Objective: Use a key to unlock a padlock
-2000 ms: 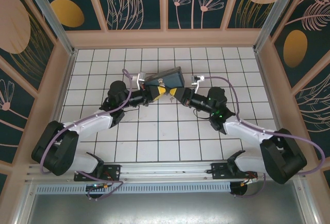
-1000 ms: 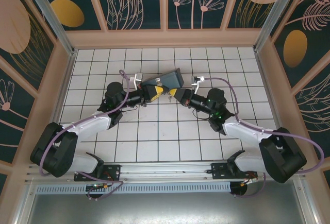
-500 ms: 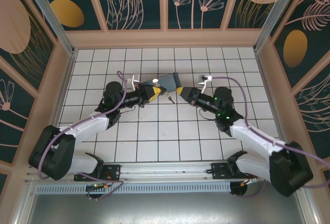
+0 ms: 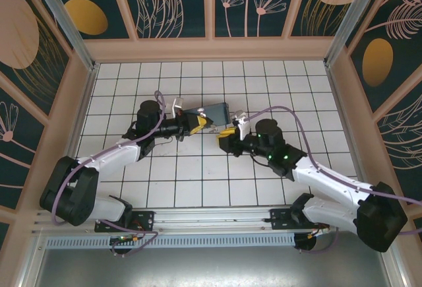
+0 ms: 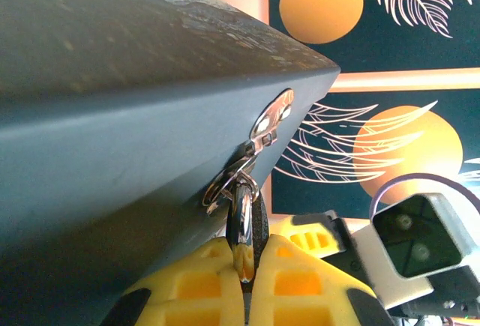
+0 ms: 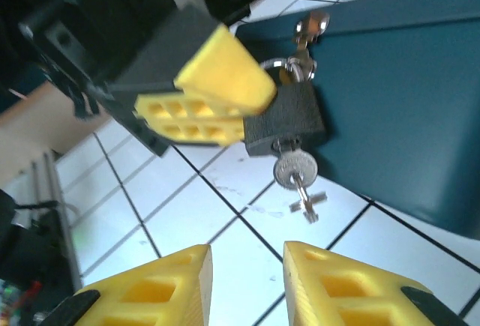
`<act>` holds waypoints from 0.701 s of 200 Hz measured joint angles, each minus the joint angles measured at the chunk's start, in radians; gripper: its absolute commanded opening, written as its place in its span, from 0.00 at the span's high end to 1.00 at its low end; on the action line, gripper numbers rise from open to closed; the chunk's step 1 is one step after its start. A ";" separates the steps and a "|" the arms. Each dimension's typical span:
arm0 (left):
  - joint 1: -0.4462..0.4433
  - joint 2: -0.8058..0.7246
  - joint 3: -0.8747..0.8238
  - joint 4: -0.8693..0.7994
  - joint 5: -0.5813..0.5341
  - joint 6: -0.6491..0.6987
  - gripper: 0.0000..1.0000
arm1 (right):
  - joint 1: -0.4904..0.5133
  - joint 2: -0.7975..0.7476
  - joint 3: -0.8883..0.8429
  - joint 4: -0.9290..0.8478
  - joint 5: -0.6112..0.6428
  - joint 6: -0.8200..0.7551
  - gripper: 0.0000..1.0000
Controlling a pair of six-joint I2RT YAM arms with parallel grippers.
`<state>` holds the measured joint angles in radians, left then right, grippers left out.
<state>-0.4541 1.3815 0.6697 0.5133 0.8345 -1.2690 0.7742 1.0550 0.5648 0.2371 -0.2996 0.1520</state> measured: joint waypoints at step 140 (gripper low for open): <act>0.000 -0.021 0.008 -0.043 0.007 0.031 1.00 | 0.265 0.111 0.027 0.004 0.603 -0.327 0.54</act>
<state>-0.4541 1.3602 0.6773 0.4706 0.8413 -1.2377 1.0393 1.1656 0.5919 0.2409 0.3035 -0.1749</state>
